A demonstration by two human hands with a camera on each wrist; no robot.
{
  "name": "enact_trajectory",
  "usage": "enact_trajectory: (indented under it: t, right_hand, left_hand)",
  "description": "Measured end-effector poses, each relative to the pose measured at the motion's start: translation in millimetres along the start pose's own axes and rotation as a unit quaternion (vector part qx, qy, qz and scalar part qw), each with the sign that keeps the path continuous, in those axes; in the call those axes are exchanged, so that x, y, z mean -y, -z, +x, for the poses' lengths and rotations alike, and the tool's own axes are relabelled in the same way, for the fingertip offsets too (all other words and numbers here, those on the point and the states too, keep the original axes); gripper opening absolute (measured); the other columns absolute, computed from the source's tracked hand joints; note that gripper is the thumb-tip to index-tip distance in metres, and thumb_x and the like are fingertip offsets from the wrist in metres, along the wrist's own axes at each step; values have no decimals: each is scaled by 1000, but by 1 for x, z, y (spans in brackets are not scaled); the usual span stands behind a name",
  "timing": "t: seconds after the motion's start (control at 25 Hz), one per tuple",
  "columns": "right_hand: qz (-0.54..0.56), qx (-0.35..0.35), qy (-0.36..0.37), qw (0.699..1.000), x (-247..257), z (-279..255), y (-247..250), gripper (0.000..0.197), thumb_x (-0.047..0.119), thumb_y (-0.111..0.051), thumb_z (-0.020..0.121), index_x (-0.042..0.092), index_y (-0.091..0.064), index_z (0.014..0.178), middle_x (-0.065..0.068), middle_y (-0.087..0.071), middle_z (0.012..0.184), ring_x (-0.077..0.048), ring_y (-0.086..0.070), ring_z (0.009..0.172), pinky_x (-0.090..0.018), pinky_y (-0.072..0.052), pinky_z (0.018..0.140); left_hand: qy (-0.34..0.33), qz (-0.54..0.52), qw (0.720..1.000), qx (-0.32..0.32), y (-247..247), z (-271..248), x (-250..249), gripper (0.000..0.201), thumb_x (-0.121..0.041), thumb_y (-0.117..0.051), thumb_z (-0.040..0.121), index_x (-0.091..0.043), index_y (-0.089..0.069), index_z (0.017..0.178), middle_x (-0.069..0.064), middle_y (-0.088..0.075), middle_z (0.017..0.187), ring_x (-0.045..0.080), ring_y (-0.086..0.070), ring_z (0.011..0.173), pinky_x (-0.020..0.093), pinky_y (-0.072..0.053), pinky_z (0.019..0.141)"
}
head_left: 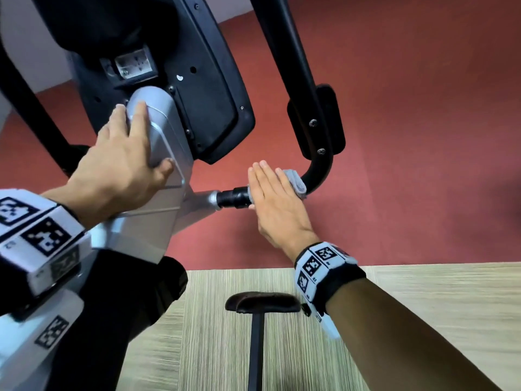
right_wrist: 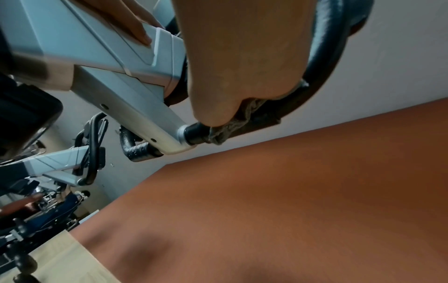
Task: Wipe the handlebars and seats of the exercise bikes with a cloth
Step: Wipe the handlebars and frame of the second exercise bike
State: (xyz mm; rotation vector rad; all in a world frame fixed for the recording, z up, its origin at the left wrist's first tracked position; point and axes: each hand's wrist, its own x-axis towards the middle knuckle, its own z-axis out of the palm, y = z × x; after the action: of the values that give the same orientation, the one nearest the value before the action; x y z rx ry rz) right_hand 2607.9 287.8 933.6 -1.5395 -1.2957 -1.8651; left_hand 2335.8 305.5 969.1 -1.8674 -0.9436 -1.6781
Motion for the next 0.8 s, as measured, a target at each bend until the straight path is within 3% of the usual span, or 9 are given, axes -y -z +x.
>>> enact_trajectory:
  t: [0.08,0.24,0.32,0.4,0.48,0.6,0.8]
  right_hand:
    - [-19,18,25,999,-13,-2,5,71,15,-25,95,-2,-7,161,-16,-9,170,-28,-2,158,-39,7,127]
    - [-42,-26,-60,997,-8,-19,6,69,20,-30,101,-1,-2,161,-16,-4,171,-26,-1,158,-41,9,125]
    - [-32,-25,-6,999,14,-8,-4,68,11,-28,100,0,-1,161,-15,-3,171,-26,1,158,-41,11,123]
    - [-56,-35,67,996,14,-4,-8,66,3,-30,96,1,-16,161,-14,-16,169,-26,-11,158,-41,0,125]
    - [-57,-30,52,997,-7,-13,-5,71,-1,-26,89,1,-20,160,-15,-19,169,-26,-15,157,-41,-6,126]
    - [-34,-32,-29,998,-7,-21,2,76,2,-33,89,-1,-10,161,-17,-10,170,-28,-8,158,-41,-1,126]
    - [-54,-24,41,997,-17,-25,-3,73,-4,-21,89,-1,-10,161,-18,-8,170,-29,-6,158,-42,-3,127]
  left_hand:
    - [-4,-3,1000,0,-1,1,-1,95,-39,-66,95,-17,-2,162,21,-1,168,44,-12,152,53,-19,123]
    - [-7,0,1000,-7,-2,1,1,95,-39,-65,95,-16,-2,162,22,-1,168,43,-12,152,54,-21,121]
    - [-7,2,1000,-7,-3,1,2,95,-39,-66,94,-16,-3,162,22,-2,168,44,-13,151,56,-23,121]
    - [-10,0,1000,-8,-2,2,2,95,-38,-66,94,-16,-3,161,22,-2,167,44,-14,151,56,-23,121]
    - [-12,-2,1000,-8,-2,2,2,96,-38,-66,94,-16,-3,162,22,-2,167,44,-14,151,56,-22,121]
    - [-7,-1,1000,-7,-1,1,4,96,-38,-66,94,-16,-2,162,21,-1,168,43,-13,152,56,-23,120]
    - [-10,1,1000,-5,-2,2,0,95,-38,-66,94,-16,-3,162,22,-2,168,44,-15,151,57,-24,119]
